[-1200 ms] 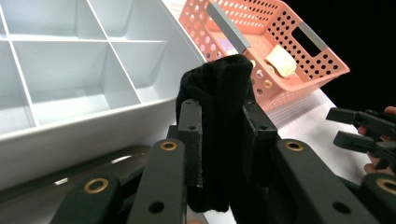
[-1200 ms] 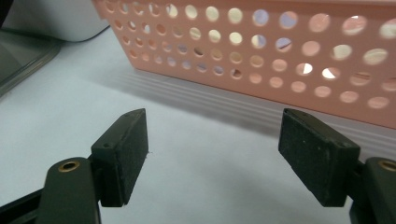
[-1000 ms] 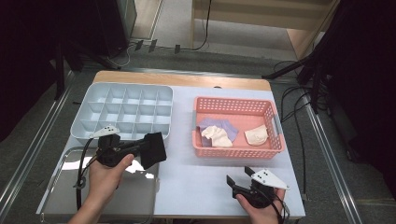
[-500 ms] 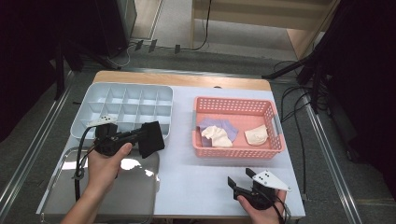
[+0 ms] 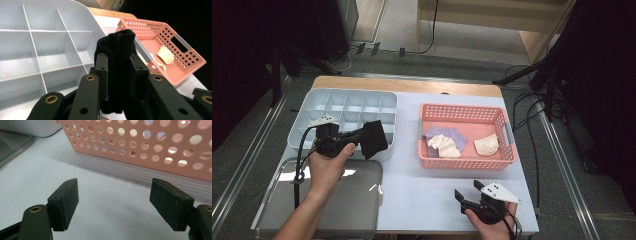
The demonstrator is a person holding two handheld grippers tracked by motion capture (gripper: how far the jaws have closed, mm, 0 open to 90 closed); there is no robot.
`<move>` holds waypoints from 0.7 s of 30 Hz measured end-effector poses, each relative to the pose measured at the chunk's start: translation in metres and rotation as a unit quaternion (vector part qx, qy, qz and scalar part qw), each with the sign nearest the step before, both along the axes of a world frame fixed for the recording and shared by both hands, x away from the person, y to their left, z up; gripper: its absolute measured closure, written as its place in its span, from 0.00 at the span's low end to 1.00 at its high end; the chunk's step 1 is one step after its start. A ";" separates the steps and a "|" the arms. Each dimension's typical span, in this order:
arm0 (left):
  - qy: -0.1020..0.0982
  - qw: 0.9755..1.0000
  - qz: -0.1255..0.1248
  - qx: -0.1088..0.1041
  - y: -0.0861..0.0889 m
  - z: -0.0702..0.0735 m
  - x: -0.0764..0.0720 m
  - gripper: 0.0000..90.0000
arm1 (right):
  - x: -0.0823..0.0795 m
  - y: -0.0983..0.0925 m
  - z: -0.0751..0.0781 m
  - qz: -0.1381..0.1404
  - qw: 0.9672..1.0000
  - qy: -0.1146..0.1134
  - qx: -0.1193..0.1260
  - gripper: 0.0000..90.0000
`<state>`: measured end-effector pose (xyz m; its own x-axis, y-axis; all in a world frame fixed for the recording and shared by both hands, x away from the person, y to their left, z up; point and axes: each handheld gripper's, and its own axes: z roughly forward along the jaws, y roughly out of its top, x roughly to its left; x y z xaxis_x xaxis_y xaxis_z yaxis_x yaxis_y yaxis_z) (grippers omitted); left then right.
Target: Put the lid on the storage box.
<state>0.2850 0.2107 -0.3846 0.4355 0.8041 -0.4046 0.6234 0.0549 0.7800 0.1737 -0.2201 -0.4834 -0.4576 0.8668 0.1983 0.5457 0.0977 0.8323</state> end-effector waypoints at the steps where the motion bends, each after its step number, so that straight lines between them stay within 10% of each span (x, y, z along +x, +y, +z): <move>1: 0.001 1.000 0.001 -0.001 0.000 -0.001 0.002 0.81 | 0.000 0.000 0.000 0.000 1.000 0.000 0.001 0.26; 21: 0.019 0.999 0.012 0.040 -0.021 -0.025 0.026 0.80 | 0.000 -0.001 -0.002 0.001 1.000 0.002 0.000 0.26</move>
<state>0.3112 0.1897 -0.4097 0.4008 0.8449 -0.3542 0.6526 0.0081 0.7577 0.1741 -0.2206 -0.4851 -0.4594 0.8655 0.1999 0.5481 0.0991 0.8305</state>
